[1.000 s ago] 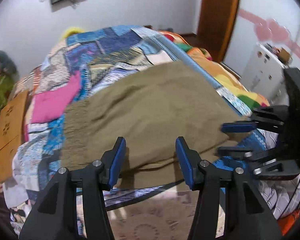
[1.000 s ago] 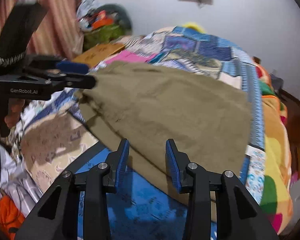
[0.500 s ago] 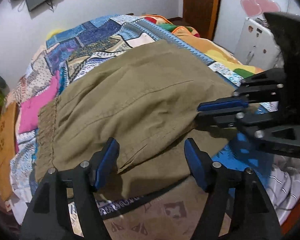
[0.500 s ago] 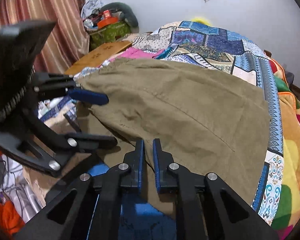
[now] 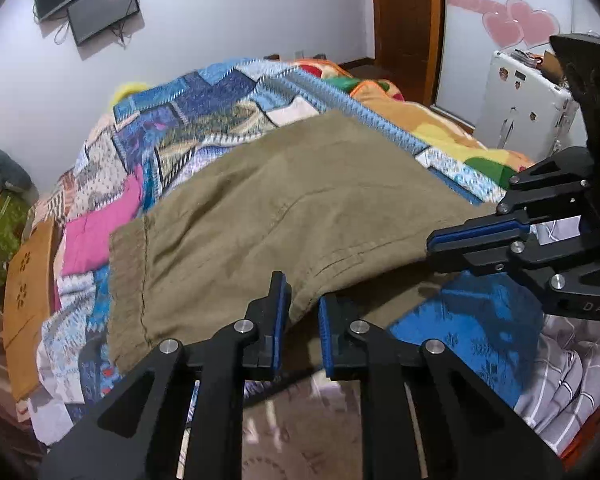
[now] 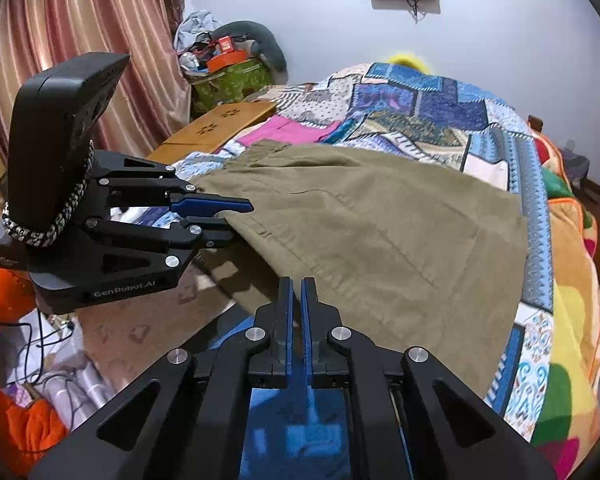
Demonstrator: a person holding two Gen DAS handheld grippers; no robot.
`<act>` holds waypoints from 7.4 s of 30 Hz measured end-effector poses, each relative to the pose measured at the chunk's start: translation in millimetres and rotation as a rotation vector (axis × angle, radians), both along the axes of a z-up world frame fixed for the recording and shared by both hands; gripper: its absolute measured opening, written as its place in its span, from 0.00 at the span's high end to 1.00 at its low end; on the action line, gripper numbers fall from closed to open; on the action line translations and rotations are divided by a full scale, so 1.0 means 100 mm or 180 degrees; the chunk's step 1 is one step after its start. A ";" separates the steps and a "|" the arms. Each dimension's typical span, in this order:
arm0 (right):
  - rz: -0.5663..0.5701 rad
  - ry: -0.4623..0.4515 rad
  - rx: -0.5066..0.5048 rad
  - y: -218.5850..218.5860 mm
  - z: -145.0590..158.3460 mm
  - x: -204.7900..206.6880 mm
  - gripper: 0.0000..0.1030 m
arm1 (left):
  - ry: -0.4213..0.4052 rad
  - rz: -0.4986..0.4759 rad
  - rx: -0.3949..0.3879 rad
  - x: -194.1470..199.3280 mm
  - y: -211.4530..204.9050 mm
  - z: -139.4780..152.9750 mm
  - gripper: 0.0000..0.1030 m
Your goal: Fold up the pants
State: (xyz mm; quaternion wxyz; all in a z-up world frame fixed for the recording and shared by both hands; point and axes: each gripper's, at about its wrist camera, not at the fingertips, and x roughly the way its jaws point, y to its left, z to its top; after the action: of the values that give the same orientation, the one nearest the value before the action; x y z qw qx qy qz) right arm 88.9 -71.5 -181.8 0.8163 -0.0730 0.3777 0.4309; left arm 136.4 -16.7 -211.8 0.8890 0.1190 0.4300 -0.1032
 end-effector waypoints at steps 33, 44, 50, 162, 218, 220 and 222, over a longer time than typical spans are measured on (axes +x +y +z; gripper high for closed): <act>-0.0611 0.0414 -0.0051 0.06 -0.38 0.27 0.61 | 0.0111 0.1071 -0.0314 0.15 1.08 -0.25 0.34; -0.1179 0.0587 -0.0227 -0.90 -0.52 0.14 0.63 | 0.0053 0.1163 -0.0251 0.07 1.08 -0.25 0.30; -0.1346 0.0548 -0.0342 -1.05 -0.60 0.08 0.63 | 0.0178 0.1194 -0.0407 0.08 1.16 -0.27 0.30; -0.0765 0.0049 -0.0280 -0.14 0.09 0.49 0.32 | 0.0434 0.1520 -0.1494 -0.21 1.52 0.14 0.13; -0.1030 0.0767 0.0102 -0.48 -0.59 0.34 0.31 | -0.0890 0.1346 0.0217 0.05 0.61 0.91 0.72; -0.1029 0.0778 0.0127 -0.49 -0.60 0.32 0.31 | -0.0865 0.1207 0.0073 0.15 0.47 0.98 0.73; -0.1024 0.0772 0.0140 -0.50 -0.61 0.32 0.31 | -0.0833 0.1076 -0.0063 0.26 0.30 1.01 0.74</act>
State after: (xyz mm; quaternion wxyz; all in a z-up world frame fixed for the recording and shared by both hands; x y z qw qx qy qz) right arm 121.1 -121.2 -242.3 0.8245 0.0586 0.4707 0.3087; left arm 162.8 13.8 -110.4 0.9430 0.0488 0.3238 0.0595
